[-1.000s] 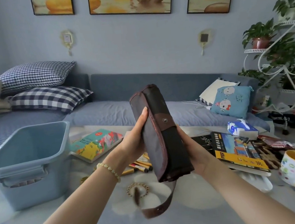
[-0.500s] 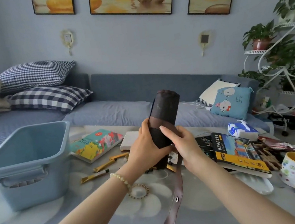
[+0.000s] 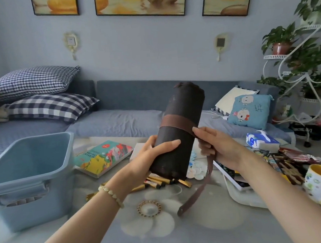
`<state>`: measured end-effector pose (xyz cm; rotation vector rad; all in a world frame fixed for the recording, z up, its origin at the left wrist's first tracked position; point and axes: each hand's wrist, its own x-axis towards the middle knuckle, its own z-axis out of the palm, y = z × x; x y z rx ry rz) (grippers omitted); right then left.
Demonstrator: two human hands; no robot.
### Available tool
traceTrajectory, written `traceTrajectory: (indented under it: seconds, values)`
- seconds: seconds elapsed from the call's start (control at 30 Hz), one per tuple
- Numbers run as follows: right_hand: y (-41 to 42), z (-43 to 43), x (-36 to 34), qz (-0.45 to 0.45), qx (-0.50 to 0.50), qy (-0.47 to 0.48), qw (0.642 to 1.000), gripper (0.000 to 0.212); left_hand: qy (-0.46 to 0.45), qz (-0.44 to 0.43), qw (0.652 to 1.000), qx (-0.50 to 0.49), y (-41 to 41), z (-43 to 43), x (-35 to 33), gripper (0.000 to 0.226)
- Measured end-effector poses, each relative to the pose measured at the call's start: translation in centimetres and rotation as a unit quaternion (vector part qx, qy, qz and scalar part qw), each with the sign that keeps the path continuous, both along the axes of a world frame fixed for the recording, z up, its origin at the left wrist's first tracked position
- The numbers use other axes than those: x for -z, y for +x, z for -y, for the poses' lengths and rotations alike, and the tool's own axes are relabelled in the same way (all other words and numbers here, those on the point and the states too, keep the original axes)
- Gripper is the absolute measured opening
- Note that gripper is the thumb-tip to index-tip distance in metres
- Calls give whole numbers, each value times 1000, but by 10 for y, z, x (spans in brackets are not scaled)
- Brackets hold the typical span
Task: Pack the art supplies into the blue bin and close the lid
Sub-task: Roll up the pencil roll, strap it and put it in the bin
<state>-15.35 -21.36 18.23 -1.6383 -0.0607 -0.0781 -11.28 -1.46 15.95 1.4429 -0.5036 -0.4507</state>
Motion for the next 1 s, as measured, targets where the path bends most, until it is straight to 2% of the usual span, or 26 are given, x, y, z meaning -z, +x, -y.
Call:
traceTrajectory:
  seconds: [0.13, 0.2, 0.27, 0.33, 0.4, 0.43, 0.47, 0.53, 0.57, 0.6, 0.67, 0.77, 0.9, 1.0]
  values:
    - [0, 0, 6, -48, -91, 28, 994, 46, -113, -147, 980, 77, 3, -3, 6, 63]
    - [1, -3, 8, -46, -92, 5, 995, 54, -134, -191, 966, 111, 5, -5, 12, 55]
    - [2, -7, 12, -47, -60, -24, 997, 62, -128, -202, 964, 118, 10, -8, 17, 65]
    - [6, -9, 21, -47, -14, -48, 998, 79, -78, -183, 976, 87, 16, -9, 16, 79]
    - [7, -12, 28, -49, 30, -39, 998, 89, 50, -81, 995, 32, 18, -6, 10, 91]
    - [7, -16, 30, -46, 45, -29, 998, 81, 129, 13, 992, 4, 15, -1, 7, 87]
    - [7, -20, 30, -42, 63, -21, 997, 70, 199, 113, 973, -35, 12, 4, 7, 82]
    - [10, -27, 32, -34, 113, -23, 993, 48, 284, 271, 908, -145, 5, 16, 13, 81]
    - [10, -29, 32, -32, 134, -37, 990, 42, 289, 298, 891, -186, 2, 20, 17, 80]
    - [10, -31, 31, -26, 144, -57, 988, 41, 274, 303, 888, -212, 3, 22, 22, 77]
    - [11, -27, 26, 4, 129, -100, 987, 38, 242, 277, 904, -218, 7, 19, 25, 70]
    - [6, -11, 14, 27, 89, -169, 981, 34, 194, 169, 944, -205, 17, 6, 21, 64]
    - [-2, 5, 1, 64, 14, -116, 991, 16, 78, -20, 993, -82, 15, -9, 11, 71]
    - [1, 0, 3, 73, -2, -87, 994, 23, -63, -141, 987, 37, 9, -12, 10, 60]
